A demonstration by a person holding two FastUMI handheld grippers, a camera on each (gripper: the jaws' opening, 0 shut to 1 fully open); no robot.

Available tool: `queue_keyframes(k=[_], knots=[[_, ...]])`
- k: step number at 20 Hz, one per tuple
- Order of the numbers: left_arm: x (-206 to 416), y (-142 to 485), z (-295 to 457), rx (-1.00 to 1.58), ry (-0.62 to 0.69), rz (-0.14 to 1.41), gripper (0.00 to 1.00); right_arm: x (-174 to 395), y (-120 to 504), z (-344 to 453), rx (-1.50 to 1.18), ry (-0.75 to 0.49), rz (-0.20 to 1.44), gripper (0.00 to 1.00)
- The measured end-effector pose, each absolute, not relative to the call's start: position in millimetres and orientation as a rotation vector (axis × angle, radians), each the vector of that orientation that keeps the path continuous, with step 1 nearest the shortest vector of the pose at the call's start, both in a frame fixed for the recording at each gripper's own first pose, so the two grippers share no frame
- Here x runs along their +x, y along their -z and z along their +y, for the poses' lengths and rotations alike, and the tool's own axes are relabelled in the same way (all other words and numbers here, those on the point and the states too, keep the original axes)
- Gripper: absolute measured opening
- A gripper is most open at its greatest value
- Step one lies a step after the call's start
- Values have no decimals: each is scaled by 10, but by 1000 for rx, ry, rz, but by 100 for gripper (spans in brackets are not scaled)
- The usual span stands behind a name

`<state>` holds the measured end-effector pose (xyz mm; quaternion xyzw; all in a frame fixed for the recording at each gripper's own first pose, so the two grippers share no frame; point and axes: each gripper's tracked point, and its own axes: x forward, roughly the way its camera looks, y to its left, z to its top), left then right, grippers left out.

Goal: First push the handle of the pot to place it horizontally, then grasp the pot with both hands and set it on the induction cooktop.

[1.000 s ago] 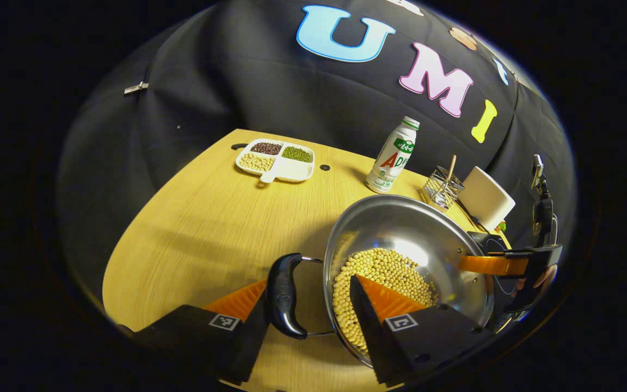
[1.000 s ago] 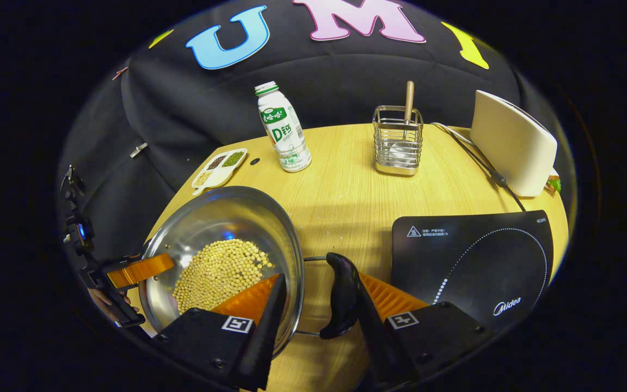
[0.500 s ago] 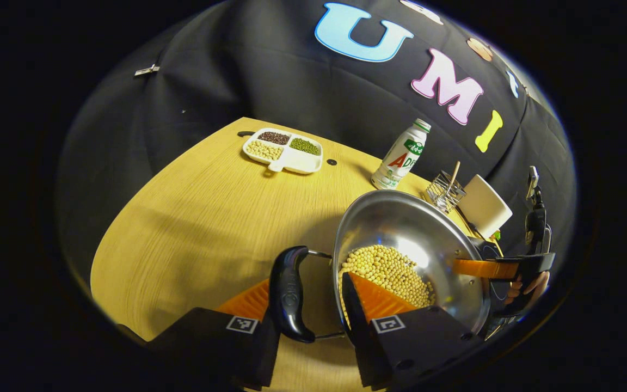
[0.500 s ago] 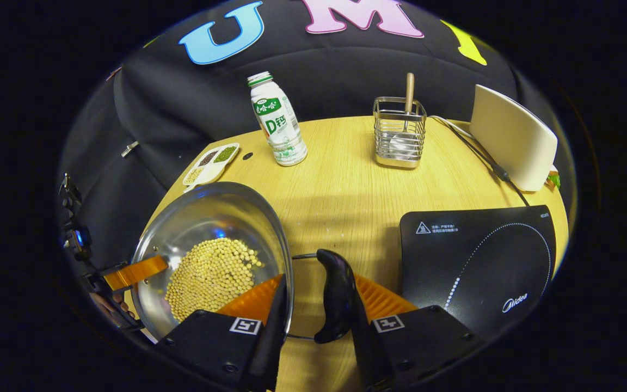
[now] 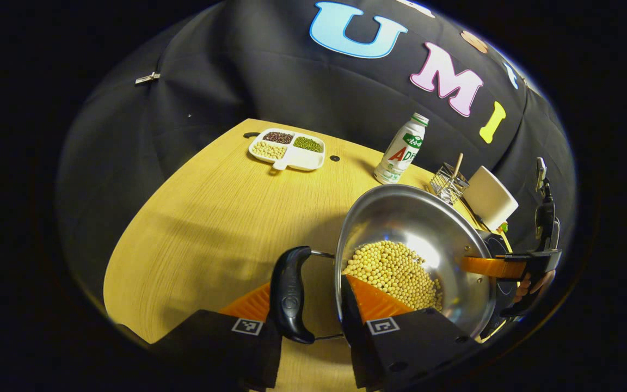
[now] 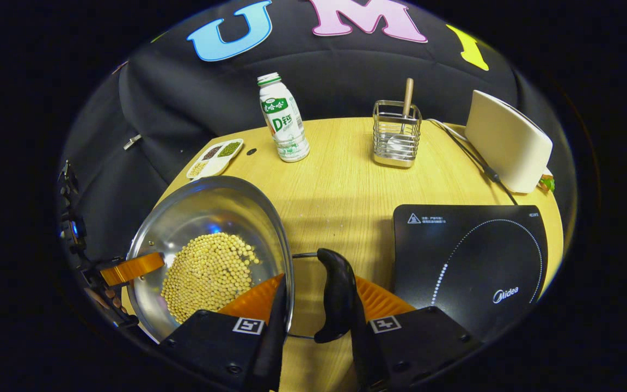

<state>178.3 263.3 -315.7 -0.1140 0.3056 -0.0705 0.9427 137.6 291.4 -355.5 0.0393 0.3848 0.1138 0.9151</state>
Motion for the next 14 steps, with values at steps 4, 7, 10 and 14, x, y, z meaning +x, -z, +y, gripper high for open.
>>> queue_keyframes(k=[4, 7, 10, 14], knots=[[1534, 2925, 2481, -230, 144, 630, 54, 1112, 3273, 2722, 86, -232, 794, 55], [1250, 2746, 2270, -241, 135, 641, 54, 888, 3052, 2523, 85, -232, 797, 55], [1012, 2551, 2002, -243, 133, 639, 54, 678, 2814, 2239, 102, -227, 791, 55], [826, 2359, 1558, -234, 148, 629, 54, 513, 2563, 1823, 101, -236, 768, 55]])
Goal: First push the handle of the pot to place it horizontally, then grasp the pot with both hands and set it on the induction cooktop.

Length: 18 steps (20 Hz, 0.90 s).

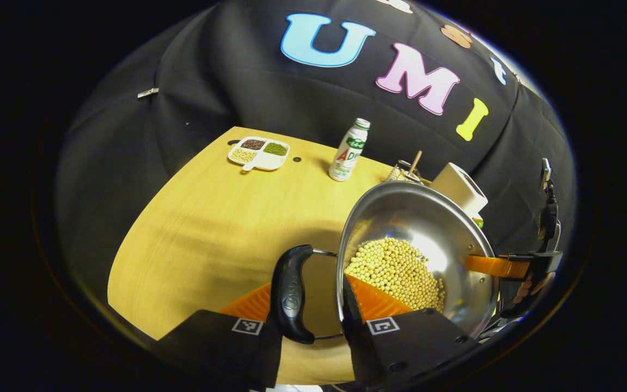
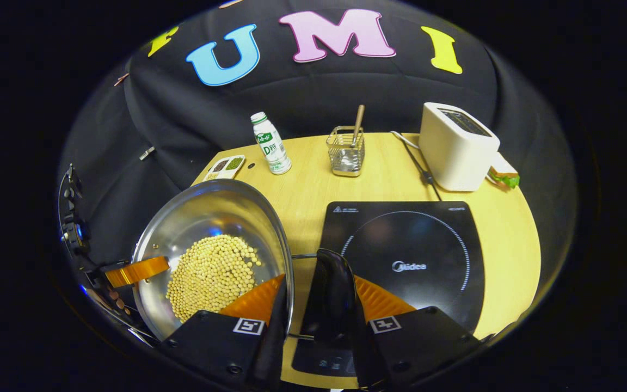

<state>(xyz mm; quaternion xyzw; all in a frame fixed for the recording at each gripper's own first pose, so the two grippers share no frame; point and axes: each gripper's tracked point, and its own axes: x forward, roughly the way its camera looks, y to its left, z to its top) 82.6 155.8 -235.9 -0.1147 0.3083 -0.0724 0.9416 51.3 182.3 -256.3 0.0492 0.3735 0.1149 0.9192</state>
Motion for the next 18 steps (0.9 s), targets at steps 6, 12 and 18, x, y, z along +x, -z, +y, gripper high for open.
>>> queue_keyframes(k=[6, 12, 18], knots=[[758, 2181, 916, -226, 161, 607, 54, 478, 2331, 1195, 116, -229, 736, 55], [746, 2176, 330, -210, 186, 608, 54, 431, 2299, 634, 136, -204, 737, 55], [842, 2225, -148, -209, 197, 612, 54, 511, 2306, 152, 149, -196, 748, 55]])
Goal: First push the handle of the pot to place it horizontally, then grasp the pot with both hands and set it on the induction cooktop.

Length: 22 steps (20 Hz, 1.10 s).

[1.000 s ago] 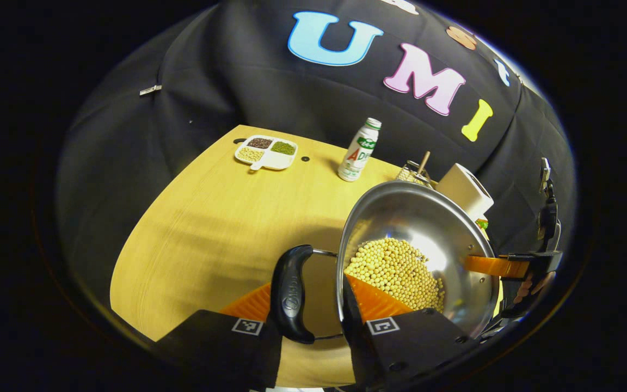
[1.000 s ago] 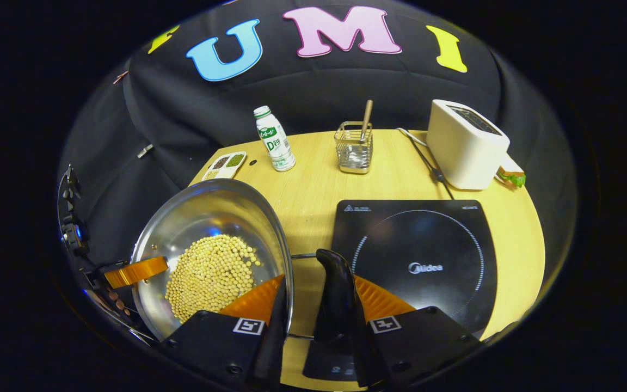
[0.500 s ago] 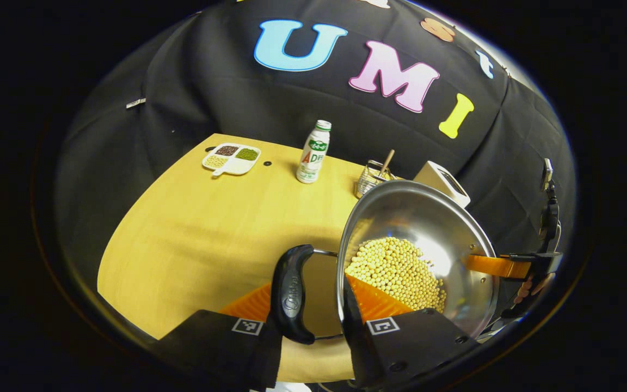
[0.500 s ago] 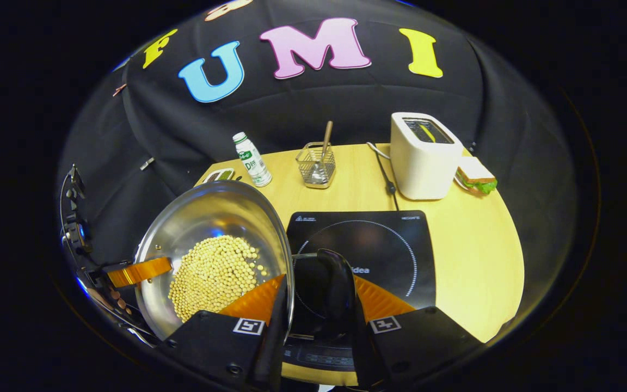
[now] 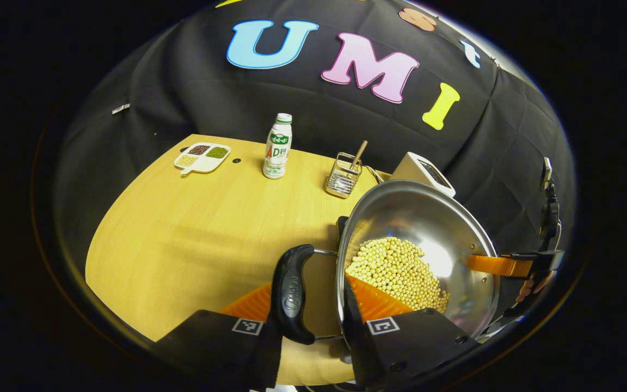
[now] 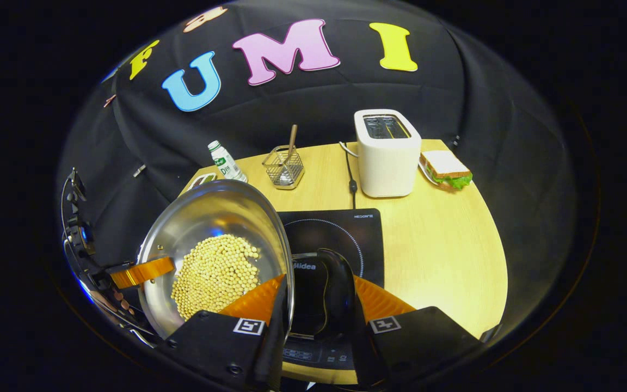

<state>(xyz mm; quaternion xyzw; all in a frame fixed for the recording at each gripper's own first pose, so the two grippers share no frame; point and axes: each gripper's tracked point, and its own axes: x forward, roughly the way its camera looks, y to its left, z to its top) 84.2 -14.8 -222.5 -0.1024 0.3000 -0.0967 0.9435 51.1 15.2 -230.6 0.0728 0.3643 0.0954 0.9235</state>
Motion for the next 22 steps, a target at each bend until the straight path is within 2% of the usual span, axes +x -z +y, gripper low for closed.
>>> queue_keyframes(k=[10, 22], knots=[[1225, 2493, -685, -208, 198, 657, 54, 835, 2576, -365, 180, -179, 821, 54], [1682, 2828, -943, -187, 188, 699, 54, 1148, 2992, -614, 222, -154, 913, 55]])
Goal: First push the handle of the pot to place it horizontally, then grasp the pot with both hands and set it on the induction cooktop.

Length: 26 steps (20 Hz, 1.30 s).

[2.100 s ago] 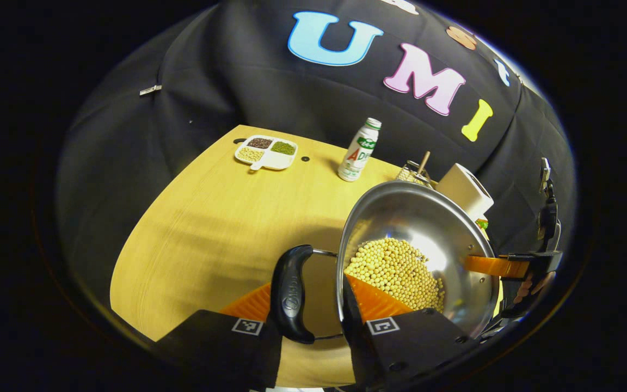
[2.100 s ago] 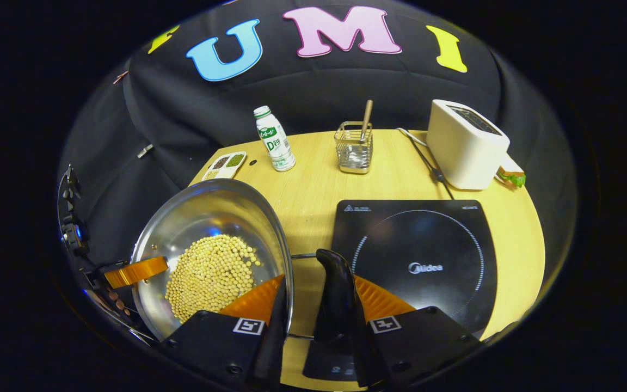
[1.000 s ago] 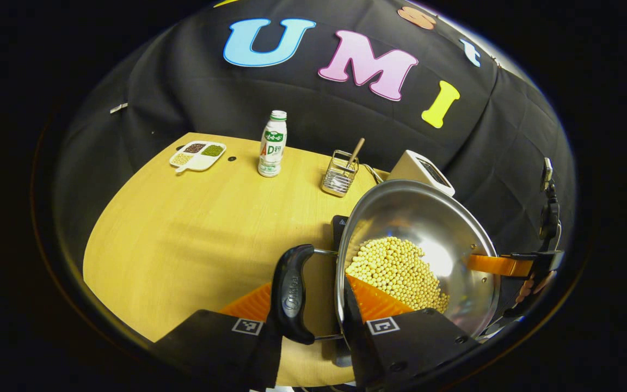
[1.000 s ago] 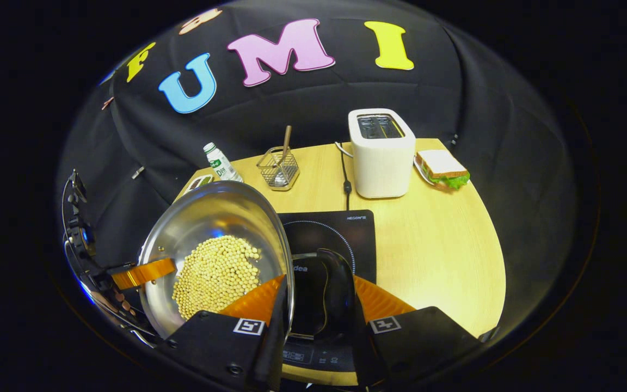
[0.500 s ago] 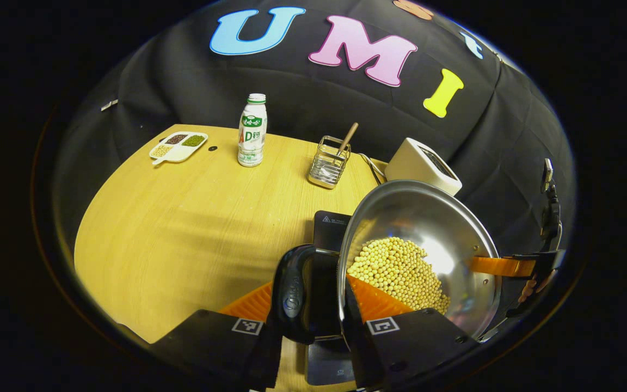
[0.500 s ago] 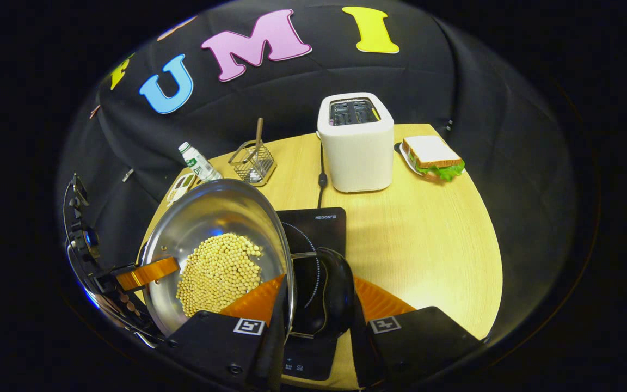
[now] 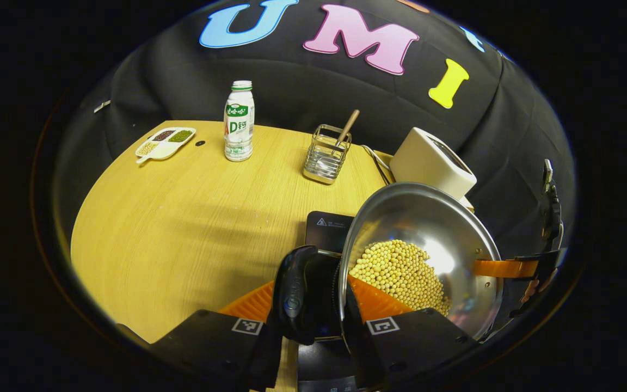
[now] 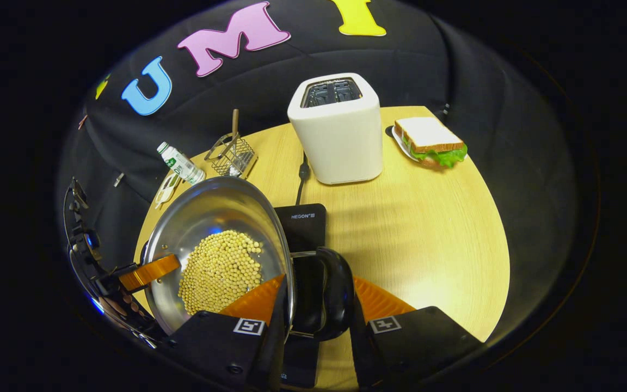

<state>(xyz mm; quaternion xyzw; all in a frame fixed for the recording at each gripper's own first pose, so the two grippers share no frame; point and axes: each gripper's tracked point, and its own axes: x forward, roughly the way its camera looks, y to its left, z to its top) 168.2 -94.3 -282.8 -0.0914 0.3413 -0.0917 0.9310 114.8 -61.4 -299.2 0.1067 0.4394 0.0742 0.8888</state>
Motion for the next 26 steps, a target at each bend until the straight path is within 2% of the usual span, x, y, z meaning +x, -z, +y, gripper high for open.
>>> queue_keyframes(k=[5, 6, 7, 15, 17, 19, 20, 21, 22, 23, 26], knots=[[1766, 2889, -958, -190, 194, 700, 53, 1227, 3036, -618, 237, -156, 910, 54], [1767, 2891, -961, -197, 199, 704, 55, 1226, 3044, -611, 241, -158, 906, 51], [1773, 2892, -963, -202, 201, 704, 55, 1231, 3036, -607, 244, -161, 903, 55], [1722, 2977, -999, -194, 198, 750, 63, 1230, 3014, -606, 244, -154, 894, 59], [1681, 3001, -989, -192, 189, 769, 64, 1191, 3013, -595, 235, -153, 897, 55], [1662, 2989, -982, -205, 173, 760, 72, 1137, 3006, -589, 231, -142, 894, 65], [1632, 2979, -978, -215, 164, 757, 82, 1076, 2977, -565, 241, -141, 892, 82], [1583, 2972, -937, -213, 152, 762, 88, 1023, 2966, -554, 248, -134, 889, 88], [1530, 2941, -935, -210, 156, 766, 98, 974, 2965, -544, 252, -126, 885, 93], [1504, 2923, -934, -202, 160, 763, 97, 917, 2929, -530, 252, -120, 880, 98], [1344, 2772, -885, -182, 174, 730, 96, 772, 2830, -520, 244, -97, 852, 99]])
